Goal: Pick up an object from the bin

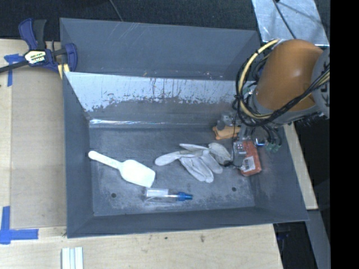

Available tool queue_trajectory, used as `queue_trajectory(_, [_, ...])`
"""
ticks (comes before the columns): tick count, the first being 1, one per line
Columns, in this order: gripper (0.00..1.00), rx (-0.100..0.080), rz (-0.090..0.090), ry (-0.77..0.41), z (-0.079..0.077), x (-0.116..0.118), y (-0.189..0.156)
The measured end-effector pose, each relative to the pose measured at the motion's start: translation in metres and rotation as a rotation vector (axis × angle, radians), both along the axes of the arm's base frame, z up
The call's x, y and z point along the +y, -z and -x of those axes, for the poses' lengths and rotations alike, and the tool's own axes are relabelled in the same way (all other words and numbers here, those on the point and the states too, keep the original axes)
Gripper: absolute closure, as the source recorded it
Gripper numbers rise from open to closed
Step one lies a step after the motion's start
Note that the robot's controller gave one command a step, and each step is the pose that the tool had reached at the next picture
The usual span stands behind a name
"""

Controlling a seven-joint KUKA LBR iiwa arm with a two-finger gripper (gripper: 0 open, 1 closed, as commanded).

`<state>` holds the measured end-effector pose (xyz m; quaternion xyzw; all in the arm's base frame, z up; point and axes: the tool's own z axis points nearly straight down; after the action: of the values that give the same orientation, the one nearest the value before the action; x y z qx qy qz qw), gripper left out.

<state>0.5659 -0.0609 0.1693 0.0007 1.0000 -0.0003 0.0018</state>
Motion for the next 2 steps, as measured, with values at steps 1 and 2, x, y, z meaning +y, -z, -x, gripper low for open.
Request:
queue_trajectory(1, [0.0,-0.008,0.001,-0.012,0.0,0.005,0.037])
queue_trajectory(2, [0.0,0.0,0.001,-0.02,-0.001,0.008,0.051])
